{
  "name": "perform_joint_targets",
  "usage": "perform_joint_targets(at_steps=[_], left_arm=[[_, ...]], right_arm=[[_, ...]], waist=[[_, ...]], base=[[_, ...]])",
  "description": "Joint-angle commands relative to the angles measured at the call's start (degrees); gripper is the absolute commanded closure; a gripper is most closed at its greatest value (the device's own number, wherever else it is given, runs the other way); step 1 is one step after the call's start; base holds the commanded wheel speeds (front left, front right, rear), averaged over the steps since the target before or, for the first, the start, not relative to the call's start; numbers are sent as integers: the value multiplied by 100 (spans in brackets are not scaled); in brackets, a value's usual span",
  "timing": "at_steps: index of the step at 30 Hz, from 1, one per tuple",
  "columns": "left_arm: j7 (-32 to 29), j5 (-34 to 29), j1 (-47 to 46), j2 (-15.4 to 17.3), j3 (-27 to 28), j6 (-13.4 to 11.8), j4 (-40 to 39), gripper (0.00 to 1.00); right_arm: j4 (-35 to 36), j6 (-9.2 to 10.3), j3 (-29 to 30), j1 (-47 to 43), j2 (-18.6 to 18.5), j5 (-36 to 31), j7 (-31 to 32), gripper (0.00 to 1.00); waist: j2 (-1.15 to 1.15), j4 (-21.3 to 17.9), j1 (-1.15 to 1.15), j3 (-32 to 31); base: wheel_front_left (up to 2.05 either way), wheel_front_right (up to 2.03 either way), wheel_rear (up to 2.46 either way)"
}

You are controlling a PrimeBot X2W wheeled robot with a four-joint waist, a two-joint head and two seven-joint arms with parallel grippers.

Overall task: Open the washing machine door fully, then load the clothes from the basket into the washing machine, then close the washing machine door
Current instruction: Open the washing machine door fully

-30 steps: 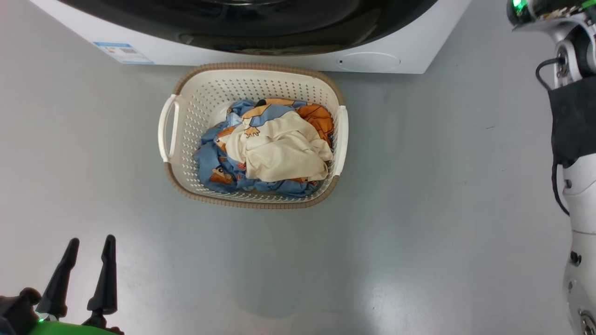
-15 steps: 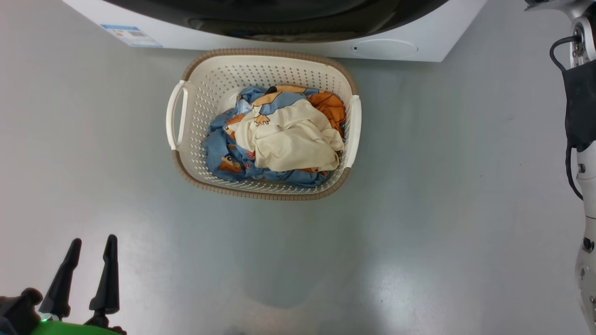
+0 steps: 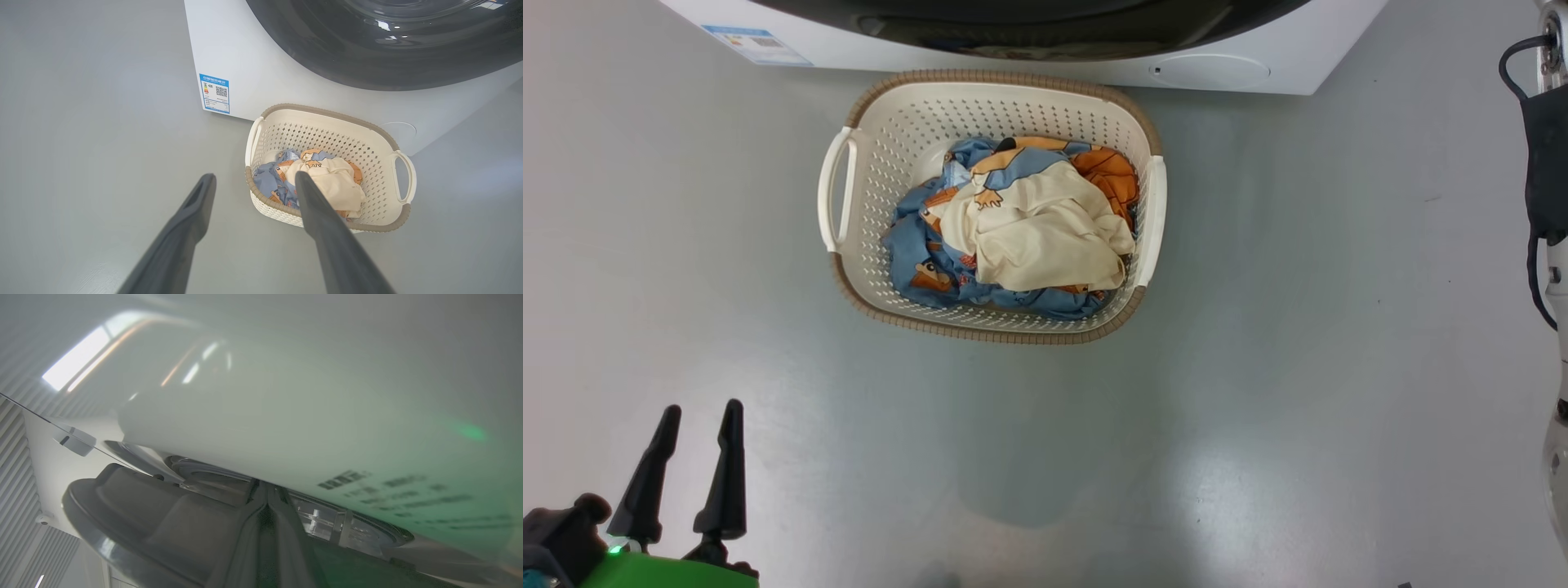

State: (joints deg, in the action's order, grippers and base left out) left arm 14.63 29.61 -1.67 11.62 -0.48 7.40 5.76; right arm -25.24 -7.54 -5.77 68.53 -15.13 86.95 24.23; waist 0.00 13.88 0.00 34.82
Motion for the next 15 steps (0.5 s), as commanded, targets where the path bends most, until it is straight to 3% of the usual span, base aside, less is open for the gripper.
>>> perform_joint_targets(at_steps=[1,15], left_arm=[[37,29,-29,132,211,9,-78,0],[37,-9,36,133,264,9,-51,0]], right_arm=[[156,5,-80,167,66,11,81,100],[21,5,-293,224,115,135,580,100]], waist=[[0,-5,0,10],[0,-63,0,22]], base=[[0,0,0],[0,0,0]])
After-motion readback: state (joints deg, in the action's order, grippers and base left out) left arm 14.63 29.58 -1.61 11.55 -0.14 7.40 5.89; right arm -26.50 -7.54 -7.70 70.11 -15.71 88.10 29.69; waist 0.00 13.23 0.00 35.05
